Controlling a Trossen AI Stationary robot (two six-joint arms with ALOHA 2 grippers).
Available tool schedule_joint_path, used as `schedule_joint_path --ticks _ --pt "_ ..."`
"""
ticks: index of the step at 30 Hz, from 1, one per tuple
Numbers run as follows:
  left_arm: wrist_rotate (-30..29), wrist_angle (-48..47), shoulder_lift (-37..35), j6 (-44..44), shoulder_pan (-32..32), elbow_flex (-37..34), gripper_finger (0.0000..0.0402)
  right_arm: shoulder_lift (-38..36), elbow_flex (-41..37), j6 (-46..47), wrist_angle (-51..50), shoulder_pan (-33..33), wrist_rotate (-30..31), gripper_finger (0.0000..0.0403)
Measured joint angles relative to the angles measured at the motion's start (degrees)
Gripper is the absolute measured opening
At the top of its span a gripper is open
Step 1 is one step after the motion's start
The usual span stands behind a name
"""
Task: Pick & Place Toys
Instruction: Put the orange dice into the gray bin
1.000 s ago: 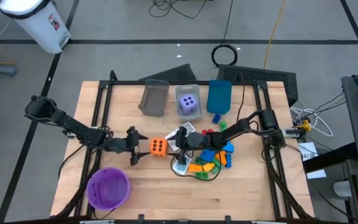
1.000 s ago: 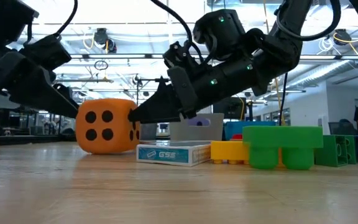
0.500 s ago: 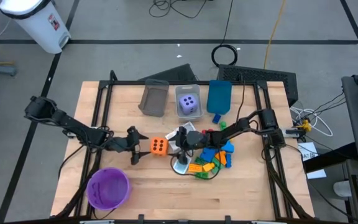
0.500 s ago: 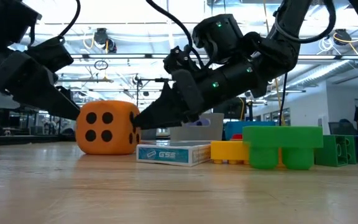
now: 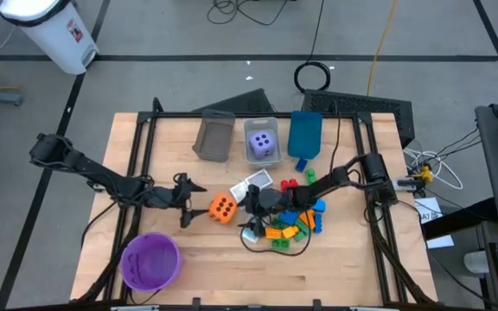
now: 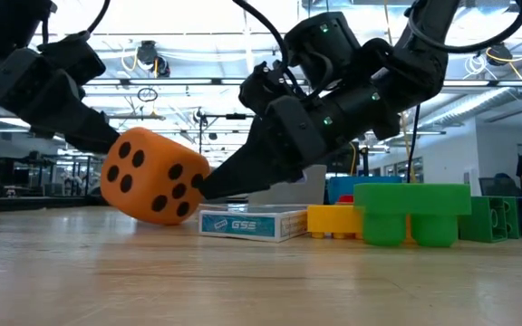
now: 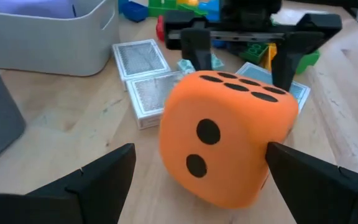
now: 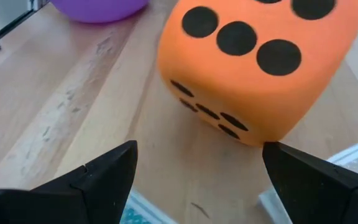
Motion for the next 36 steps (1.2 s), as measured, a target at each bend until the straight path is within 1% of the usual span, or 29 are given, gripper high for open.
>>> schedule_joint_path --ticks 5,9,17,20,25,30,32,34,36 --pt "-0.1 -2.5 -1.7 -1.0 0.0 0.0 0.0367 0.0 0.1 -0.2 -0.3 -0.1 0.0 0.0338" --pt "0.4 -2.7 -2.7 -1.6 0.0 0.0 0.0367 0.0 0.1 -0.3 -0.4 -0.2 0.1 0.0338" --pt "0.7 -4.2 -2.8 -2.6 0.0 -0.1 0.0367 -1.3 0.1 -2.4 -1.3 -0.4 0.5 0.0338" --pt "0.9 -4.3 -2.8 -4.1 0.0 -0.1 0.0367 -2.3 0.1 -3.3 -2.7 -0.7 0.8 0.0338" --pt "3.8 -4.8 -2.8 -6.3 -0.3 -0.1 0.0367 -2.7 0.1 -5.8 -2.8 -1.6 3.5 0.0338" --pt "3.7 -5.2 -2.8 -10.0 -1.9 -0.1 0.0367 -1.7 0.1 -4.4 -3.2 -3.3 3.3 0.0338" --pt "3.3 -5.2 -2.7 -11.3 -3.0 -0.1 0.0367 -1.6 0.0 -4.5 -2.6 -3.6 3.4 0.0338" --pt "1.6 -5.2 -2.5 -12.2 -4.4 -0.1 0.0367 -1.7 0.1 -5.3 0.1 -3.7 3.0 0.0338" --pt "-0.6 -5.2 -1.8 -13.2 -5.8 -0.1 0.0367 -1.7 0.1 -5.9 1.9 -3.7 0.3 0.0338"
